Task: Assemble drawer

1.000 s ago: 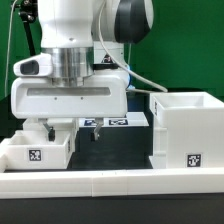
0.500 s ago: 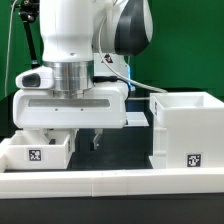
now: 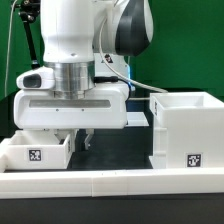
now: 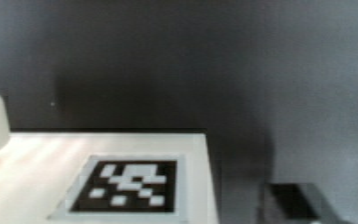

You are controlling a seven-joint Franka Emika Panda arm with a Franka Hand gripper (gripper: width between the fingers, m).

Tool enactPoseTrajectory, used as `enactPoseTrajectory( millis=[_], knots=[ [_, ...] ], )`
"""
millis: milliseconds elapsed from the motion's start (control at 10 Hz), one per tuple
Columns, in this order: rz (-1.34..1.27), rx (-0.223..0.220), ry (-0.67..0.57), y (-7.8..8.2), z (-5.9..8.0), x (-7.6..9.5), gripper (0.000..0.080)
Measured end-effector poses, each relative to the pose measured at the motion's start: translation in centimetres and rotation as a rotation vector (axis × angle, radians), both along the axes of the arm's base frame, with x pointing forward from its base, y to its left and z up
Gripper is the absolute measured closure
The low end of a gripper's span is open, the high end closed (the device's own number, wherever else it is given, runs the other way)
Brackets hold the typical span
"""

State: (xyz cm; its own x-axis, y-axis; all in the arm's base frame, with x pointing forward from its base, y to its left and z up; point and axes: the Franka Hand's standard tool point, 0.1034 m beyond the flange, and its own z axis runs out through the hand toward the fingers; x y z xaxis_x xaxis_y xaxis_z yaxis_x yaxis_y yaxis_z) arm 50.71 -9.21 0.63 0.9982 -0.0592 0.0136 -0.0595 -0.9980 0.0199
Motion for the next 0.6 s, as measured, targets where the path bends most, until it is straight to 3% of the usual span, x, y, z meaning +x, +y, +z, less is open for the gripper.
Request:
enactPoseTrajectory(
  millis=[100,200,600],
  knots=[
    [0.000,0.000,0.000,0.00,0.00,0.00,0.0577],
    [0.000,0.000,0.000,-0.01,0.00,-0.01,0.0744],
    [0.000,0.000,0.001,-0.01,0.00,-0.01,0.0758]
  ],
)
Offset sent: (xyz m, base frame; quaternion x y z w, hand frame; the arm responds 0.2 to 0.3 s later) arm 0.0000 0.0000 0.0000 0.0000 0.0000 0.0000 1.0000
